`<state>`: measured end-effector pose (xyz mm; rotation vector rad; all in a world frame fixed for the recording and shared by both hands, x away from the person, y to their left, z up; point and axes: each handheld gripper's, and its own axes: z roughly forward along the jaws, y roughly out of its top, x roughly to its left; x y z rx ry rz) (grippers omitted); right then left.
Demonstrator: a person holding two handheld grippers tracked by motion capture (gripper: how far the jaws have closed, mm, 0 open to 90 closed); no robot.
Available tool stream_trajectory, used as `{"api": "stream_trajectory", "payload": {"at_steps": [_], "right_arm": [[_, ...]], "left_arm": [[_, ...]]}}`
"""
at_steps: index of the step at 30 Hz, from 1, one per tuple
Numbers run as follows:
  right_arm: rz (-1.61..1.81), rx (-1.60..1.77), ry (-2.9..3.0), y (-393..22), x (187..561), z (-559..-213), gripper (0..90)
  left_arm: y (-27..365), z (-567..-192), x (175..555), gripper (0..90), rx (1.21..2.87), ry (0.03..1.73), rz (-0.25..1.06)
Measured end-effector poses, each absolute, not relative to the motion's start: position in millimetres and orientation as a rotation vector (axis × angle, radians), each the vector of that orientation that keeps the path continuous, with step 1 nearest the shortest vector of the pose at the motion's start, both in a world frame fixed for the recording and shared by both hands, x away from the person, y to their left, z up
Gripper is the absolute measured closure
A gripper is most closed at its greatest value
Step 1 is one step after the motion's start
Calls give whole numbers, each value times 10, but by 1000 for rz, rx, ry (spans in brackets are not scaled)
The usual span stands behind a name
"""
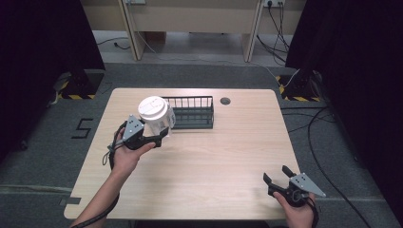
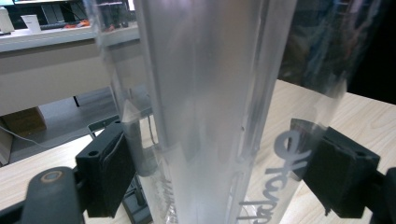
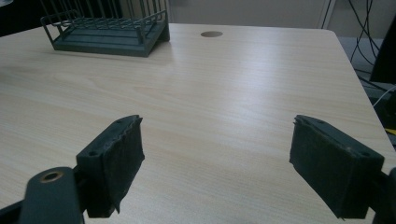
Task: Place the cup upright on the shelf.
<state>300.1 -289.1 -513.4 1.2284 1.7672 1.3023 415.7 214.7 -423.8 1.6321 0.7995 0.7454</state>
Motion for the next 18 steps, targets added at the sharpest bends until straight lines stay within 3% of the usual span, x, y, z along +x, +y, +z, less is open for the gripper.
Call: {"api": "stream_trajectory", "payload": {"at_steps": [18], "right_arm": [[1305,1230,1768,-2894,3001,-5134,182]], "left_arm": [[2046,-4187,4325,173,1618,804,738]]}}
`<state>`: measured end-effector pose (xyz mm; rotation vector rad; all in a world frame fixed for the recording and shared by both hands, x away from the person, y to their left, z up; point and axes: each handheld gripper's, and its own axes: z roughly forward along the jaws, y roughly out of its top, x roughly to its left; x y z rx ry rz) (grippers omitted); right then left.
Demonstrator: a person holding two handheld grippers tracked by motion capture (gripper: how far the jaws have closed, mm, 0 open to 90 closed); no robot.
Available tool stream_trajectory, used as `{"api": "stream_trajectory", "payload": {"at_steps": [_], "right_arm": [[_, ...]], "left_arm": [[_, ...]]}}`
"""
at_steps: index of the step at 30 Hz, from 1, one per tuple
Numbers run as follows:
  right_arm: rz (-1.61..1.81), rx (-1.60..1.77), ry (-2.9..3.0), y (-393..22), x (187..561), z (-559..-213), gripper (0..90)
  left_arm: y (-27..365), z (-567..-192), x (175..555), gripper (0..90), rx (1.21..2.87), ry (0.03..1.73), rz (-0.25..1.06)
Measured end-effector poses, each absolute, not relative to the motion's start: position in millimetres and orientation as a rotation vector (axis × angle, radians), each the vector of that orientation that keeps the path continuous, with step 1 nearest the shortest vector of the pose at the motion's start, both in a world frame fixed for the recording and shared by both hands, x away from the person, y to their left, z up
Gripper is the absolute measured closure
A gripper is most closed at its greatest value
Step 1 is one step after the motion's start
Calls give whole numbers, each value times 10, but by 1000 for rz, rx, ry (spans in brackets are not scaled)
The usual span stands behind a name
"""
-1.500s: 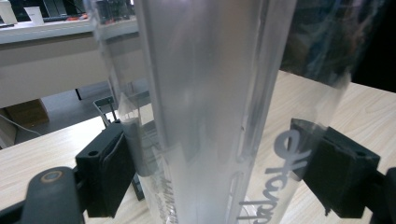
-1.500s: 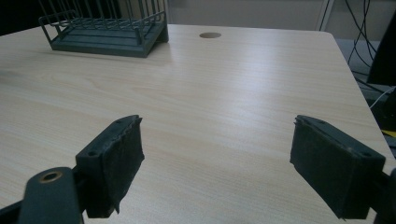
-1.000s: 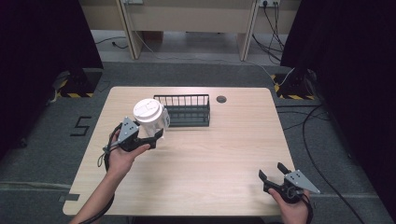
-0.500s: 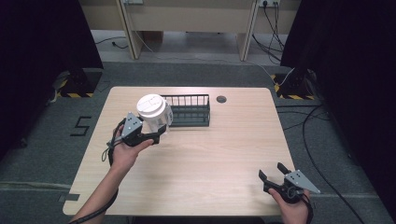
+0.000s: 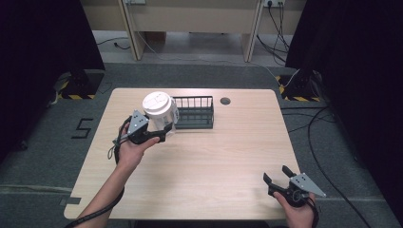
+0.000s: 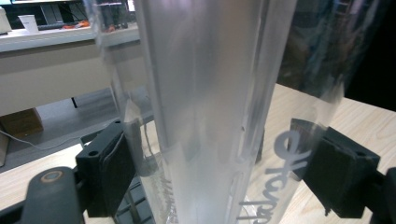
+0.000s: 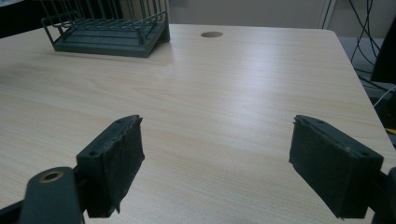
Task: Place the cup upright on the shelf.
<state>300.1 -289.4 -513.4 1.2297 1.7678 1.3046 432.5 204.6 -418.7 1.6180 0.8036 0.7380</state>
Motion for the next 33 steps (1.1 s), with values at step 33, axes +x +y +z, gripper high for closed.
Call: {"api": "stream_trajectory", "payload": {"at_steps": [33], "right_arm": [[1312,1231,1770,-2894,3004,-5134,184]], "left_arm": [[1907,-4051,4634,173,1626,811,750]]}}
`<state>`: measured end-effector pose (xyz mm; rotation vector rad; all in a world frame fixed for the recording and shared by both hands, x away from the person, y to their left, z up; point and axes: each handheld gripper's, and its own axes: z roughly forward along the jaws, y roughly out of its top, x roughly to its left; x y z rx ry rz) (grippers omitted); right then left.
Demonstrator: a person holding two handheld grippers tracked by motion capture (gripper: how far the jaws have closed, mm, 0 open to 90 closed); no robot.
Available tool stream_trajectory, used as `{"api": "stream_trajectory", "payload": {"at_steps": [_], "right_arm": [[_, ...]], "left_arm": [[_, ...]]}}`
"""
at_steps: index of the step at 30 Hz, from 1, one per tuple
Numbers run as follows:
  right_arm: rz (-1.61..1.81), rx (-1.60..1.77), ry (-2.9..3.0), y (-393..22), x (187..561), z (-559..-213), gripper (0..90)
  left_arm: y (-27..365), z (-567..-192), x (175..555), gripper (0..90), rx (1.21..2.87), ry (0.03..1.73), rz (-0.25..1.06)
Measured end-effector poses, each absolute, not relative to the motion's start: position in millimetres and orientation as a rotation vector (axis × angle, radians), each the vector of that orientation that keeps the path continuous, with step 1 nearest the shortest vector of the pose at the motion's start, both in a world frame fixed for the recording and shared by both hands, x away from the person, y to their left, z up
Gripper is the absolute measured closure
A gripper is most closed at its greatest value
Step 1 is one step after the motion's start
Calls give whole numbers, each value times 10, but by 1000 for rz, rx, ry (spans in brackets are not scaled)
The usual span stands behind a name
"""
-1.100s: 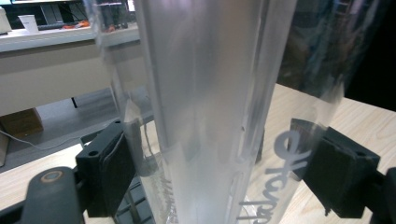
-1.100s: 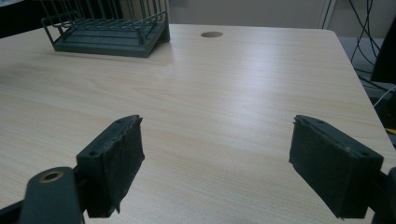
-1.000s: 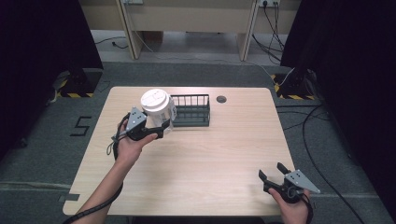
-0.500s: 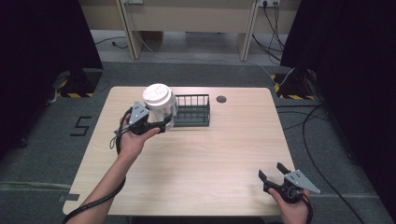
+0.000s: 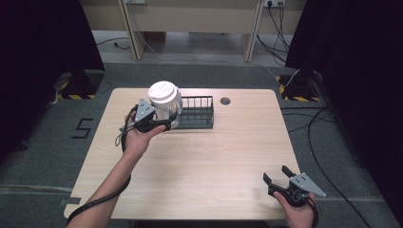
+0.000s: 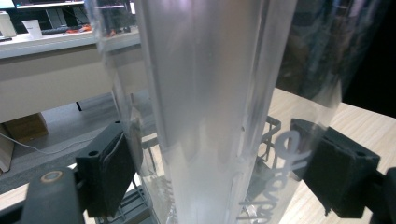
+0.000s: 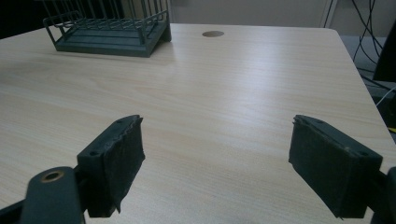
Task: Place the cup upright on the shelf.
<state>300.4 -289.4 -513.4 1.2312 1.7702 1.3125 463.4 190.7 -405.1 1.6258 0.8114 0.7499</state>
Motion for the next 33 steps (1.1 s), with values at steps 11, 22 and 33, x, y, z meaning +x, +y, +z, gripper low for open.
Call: {"api": "stream_trajectory", "payload": {"at_steps": [11,22,33], "right_arm": [[1313,1230,1772,-2897,3004,-5134,185],[1316,1231,1772,-2899,3003,-5134,185],[1318,1233,1772,-2901,3004,-5134,186]], "left_arm": [[1862,-3994,4745,173,1626,814,757],[1817,-3961,4844,174,1630,818,764],[1764,-3938,4947,173,1626,825,763]]}}
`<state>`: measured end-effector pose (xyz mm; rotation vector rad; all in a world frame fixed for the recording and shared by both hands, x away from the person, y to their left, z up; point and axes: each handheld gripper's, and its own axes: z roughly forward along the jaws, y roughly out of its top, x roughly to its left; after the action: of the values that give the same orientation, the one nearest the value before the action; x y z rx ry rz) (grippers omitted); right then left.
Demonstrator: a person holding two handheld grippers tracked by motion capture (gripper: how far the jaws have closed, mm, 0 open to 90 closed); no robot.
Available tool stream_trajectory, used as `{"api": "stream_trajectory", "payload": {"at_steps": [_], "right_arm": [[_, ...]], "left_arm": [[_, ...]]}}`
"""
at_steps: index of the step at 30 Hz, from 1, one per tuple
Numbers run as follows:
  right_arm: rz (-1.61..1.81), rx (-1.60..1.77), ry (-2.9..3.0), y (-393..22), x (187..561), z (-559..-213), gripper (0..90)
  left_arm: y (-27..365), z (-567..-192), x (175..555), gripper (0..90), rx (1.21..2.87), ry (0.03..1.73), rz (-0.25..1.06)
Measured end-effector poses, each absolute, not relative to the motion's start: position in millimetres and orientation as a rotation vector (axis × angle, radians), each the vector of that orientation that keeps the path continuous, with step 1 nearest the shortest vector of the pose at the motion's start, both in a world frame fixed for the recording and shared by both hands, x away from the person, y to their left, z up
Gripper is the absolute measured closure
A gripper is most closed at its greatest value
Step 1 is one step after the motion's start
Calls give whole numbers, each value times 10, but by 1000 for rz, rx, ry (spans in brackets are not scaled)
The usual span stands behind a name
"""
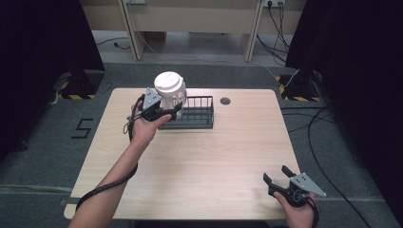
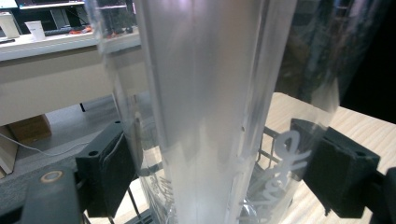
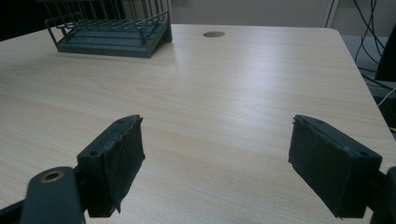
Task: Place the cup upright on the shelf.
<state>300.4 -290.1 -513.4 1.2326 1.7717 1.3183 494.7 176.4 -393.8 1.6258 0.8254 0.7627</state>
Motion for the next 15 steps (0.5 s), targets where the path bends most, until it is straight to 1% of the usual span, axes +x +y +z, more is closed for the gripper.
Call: {"api": "stream_trajectory", "payload": {"at_steps": [15], "right_arm": [[1320,1233,1771,-2903,3003,-5134,186]], "left_arm": [[1633,-3860,5125,173,1624,827,764]]}}
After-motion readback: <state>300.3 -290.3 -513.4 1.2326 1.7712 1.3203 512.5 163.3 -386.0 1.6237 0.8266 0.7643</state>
